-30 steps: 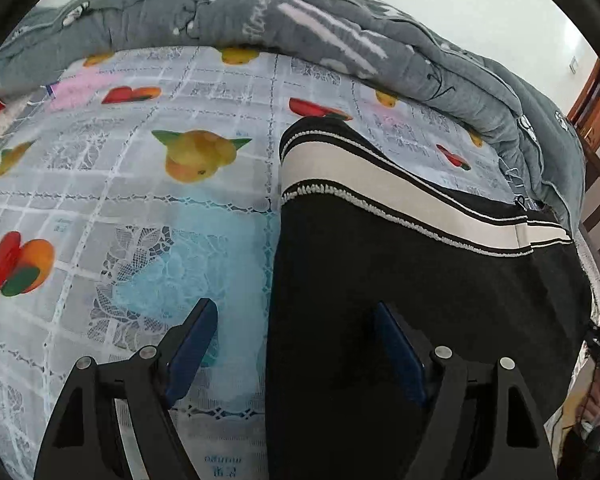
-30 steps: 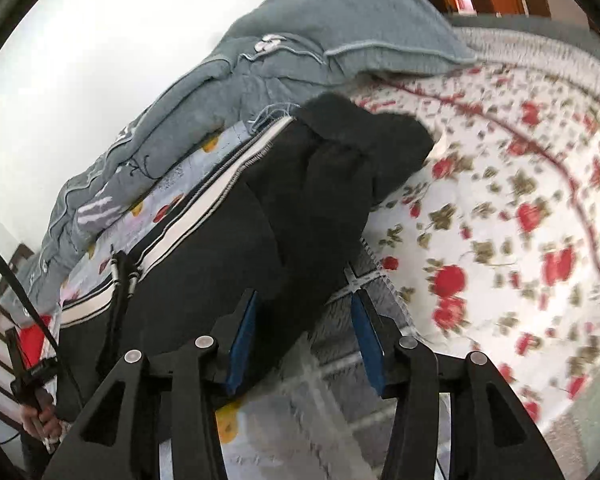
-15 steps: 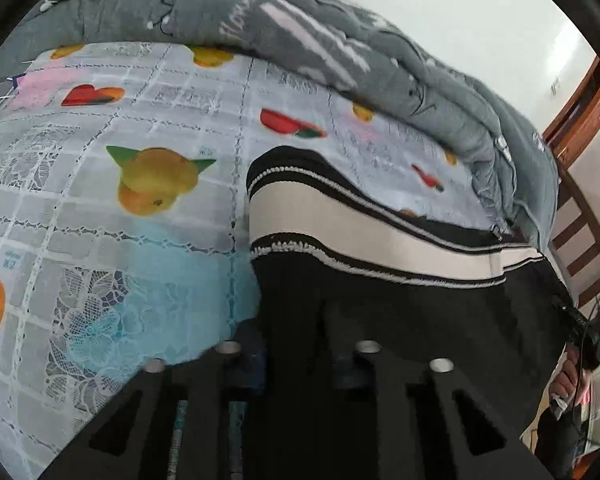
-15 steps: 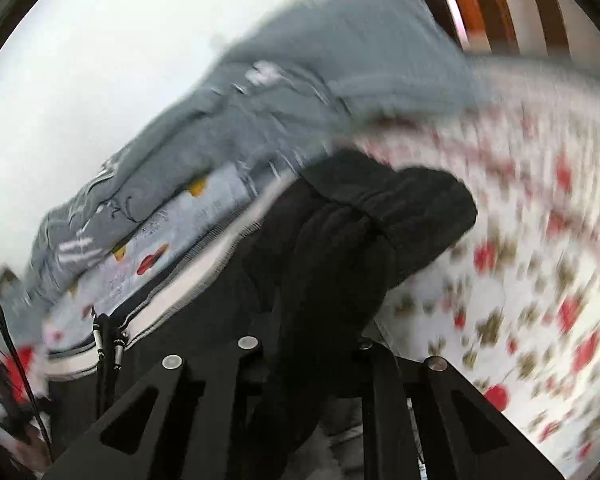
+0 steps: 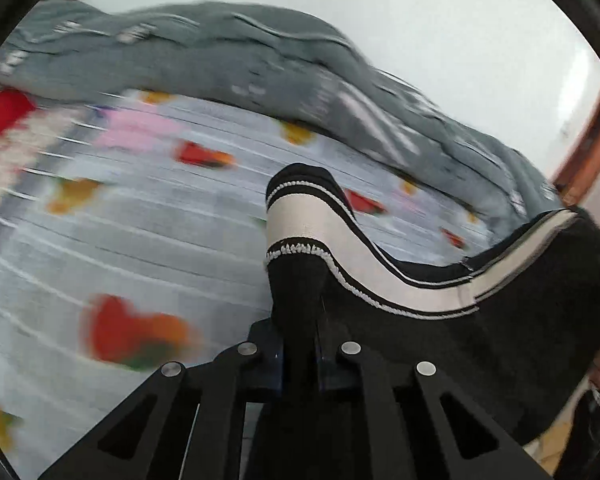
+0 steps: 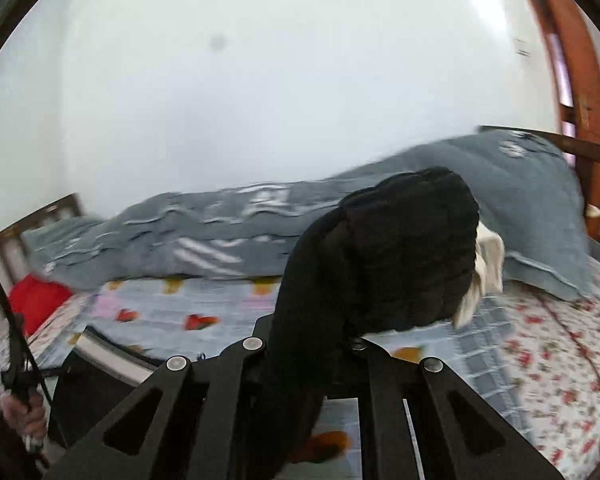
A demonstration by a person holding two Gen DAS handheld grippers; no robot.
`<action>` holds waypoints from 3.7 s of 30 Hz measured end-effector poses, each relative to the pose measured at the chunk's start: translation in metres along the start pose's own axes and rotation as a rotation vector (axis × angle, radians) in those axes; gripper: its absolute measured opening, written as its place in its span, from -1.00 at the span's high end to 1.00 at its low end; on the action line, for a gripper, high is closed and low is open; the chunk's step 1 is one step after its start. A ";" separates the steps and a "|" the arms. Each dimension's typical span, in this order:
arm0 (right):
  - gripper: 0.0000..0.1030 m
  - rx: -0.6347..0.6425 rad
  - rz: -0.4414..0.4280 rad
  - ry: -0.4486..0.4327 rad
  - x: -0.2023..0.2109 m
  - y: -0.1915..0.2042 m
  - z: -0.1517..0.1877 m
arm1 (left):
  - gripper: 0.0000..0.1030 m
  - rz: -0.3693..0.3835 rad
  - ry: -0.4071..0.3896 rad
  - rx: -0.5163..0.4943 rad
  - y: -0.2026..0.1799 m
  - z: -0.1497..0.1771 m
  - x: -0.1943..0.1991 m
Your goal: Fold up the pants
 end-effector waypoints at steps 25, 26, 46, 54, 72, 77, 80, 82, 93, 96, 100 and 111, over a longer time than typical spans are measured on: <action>0.09 -0.174 0.089 0.340 0.015 -0.073 0.154 | -0.31 0.034 -0.009 0.207 0.110 0.104 0.052; 0.09 -0.170 0.083 0.341 0.018 -0.069 0.155 | -0.31 0.043 -0.006 0.214 0.109 0.102 0.048; 0.09 0.018 -0.019 0.396 0.041 0.031 0.199 | -0.42 0.265 -0.085 0.319 0.107 0.149 0.055; 0.09 0.010 -0.047 0.367 0.077 0.030 0.203 | -0.40 0.173 -0.099 0.371 0.098 0.122 0.034; 0.09 -0.129 -0.024 0.358 0.097 -0.075 0.222 | 0.69 0.029 -0.211 0.042 -0.098 0.055 0.078; 0.09 -0.177 -0.007 0.363 0.103 -0.107 0.230 | 0.70 0.152 -0.093 -0.085 -0.211 0.073 0.017; 0.09 -0.186 0.011 0.367 0.108 -0.118 0.234 | 0.70 0.175 -0.007 -0.166 -0.257 0.105 -0.022; 0.09 -0.188 0.021 0.369 0.112 -0.123 0.236 | 0.70 0.220 0.097 -0.209 -0.275 0.126 -0.047; 0.09 -0.093 -0.045 0.261 0.099 -0.087 0.186 | -0.35 0.334 -0.031 -0.259 -0.249 0.125 0.037; 0.09 -0.110 -0.129 0.228 0.077 -0.064 0.164 | -0.38 0.190 -0.085 -0.249 -0.209 0.124 0.052; 0.00 -0.164 -0.238 0.237 0.044 -0.044 0.150 | -0.40 0.059 -0.070 -0.250 -0.159 0.142 0.056; 0.66 -0.185 -0.283 0.396 -0.047 -0.012 0.171 | -0.51 0.119 -0.023 -0.203 -0.147 0.175 0.029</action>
Point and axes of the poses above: each gripper's, at about its wrist camera, not at the fingertips, and x roughly against the way its jaws point, y to its left, z to its underside, the point moved 3 cm from there along -x, roughly the way its jaws point, and after that the axes turned 4 degrees about -z, right-handed, at the moved point
